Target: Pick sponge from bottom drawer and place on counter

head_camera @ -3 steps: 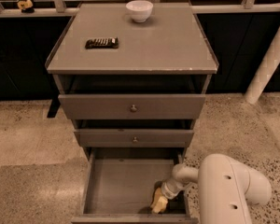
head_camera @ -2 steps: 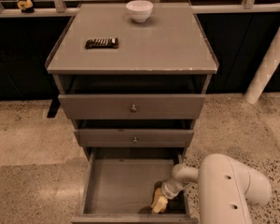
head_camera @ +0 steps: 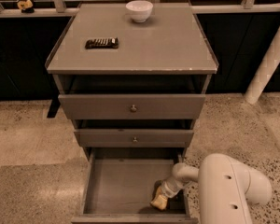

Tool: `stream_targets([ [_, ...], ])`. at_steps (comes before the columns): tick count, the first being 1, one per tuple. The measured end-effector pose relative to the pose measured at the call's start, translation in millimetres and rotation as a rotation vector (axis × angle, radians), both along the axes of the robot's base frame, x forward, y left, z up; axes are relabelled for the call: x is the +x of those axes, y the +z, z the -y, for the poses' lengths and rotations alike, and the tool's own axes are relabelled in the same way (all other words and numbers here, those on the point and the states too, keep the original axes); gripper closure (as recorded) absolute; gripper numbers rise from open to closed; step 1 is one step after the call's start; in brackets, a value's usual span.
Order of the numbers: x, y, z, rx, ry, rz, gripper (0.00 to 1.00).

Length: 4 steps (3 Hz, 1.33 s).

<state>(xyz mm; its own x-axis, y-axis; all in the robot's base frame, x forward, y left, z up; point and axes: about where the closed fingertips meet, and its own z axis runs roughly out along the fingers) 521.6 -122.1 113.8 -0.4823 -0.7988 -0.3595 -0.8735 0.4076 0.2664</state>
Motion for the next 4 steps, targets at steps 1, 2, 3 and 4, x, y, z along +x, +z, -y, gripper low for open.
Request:
stream_targets([
  [1, 0.0, 0.0, 0.0, 0.000, 0.000, 0.000, 0.64],
  [2, 0.0, 0.0, 0.0, 0.000, 0.000, 0.000, 0.88],
  [3, 0.0, 0.0, 0.0, 0.000, 0.000, 0.000, 1.00],
  [4, -0.1, -0.1, 0.0, 0.000, 0.000, 0.000, 1.00],
])
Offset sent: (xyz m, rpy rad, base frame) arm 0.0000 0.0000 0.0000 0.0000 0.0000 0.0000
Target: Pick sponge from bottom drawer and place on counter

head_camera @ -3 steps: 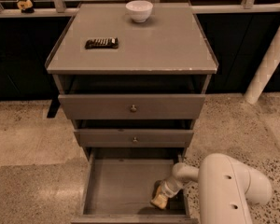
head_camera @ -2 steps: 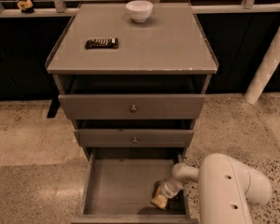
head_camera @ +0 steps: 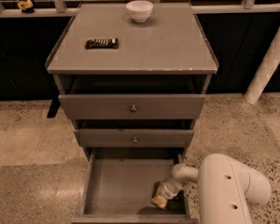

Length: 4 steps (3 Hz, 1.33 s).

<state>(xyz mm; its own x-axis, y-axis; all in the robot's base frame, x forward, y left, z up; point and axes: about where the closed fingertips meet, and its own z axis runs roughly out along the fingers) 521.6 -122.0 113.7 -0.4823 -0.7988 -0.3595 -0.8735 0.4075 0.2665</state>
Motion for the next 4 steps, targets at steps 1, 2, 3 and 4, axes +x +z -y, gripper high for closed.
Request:
stream_targets([
  [1, 0.0, 4.7, 0.0, 0.000, 0.000, 0.000, 1.00],
  [2, -1.8, 24.0, -6.2, -0.039, 0.025, 0.012, 1.00],
  [3, 38.4, 84.0, -16.3, -0.148, 0.061, 0.142, 1.00],
  [4, 80.4, 157.3, -32.2, -0.217, 0.081, 0.304, 1.00],
])
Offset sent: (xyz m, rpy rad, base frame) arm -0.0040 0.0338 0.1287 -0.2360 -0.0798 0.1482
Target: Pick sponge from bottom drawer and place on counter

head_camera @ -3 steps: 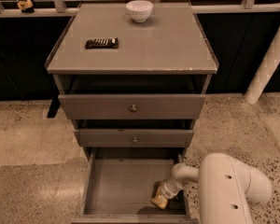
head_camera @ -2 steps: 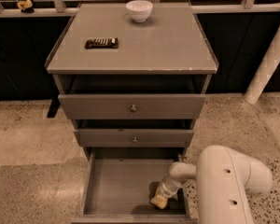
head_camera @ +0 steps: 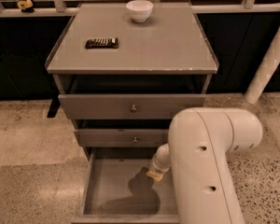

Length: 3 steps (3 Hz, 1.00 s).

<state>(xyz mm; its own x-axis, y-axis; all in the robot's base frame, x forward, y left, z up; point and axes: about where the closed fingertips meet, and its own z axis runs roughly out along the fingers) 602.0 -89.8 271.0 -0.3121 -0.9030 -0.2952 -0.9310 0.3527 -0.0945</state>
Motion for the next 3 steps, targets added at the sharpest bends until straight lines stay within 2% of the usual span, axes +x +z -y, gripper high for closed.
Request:
stream_targets([
  [1, 5.3, 35.7, -12.2, 0.018, -0.018, 0.047, 1.00],
  [2, 5.0, 35.6, -11.9, 0.018, -0.019, 0.047, 1.00],
  [3, 2.2, 45.9, 4.6, -0.018, -0.047, 0.048, 1.00],
])
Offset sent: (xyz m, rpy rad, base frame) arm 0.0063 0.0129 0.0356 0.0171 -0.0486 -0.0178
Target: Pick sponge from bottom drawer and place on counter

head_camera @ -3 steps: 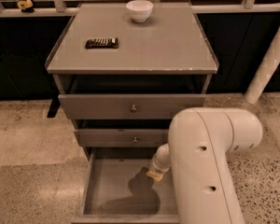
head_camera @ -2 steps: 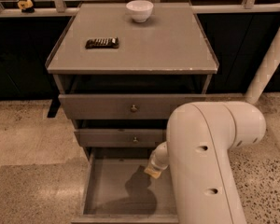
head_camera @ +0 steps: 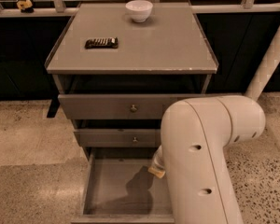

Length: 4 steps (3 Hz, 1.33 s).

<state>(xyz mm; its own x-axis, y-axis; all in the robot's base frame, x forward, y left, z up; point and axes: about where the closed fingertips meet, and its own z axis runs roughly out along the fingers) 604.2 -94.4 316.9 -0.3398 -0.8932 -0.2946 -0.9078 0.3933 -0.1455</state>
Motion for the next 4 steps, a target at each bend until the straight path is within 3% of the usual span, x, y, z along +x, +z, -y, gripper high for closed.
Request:
stream_targets([
  [1, -4.6, 39.8, 40.4, -0.054, -0.061, 0.044, 1.00],
  [2, -22.3, 97.9, 99.9, -0.114, -0.107, 0.110, 1.00],
  [3, -22.3, 97.9, 99.9, -0.114, -0.107, 0.110, 1.00],
  [4, -19.6, 104.9, 82.9, -0.171, -0.039, 0.077, 1.00],
])
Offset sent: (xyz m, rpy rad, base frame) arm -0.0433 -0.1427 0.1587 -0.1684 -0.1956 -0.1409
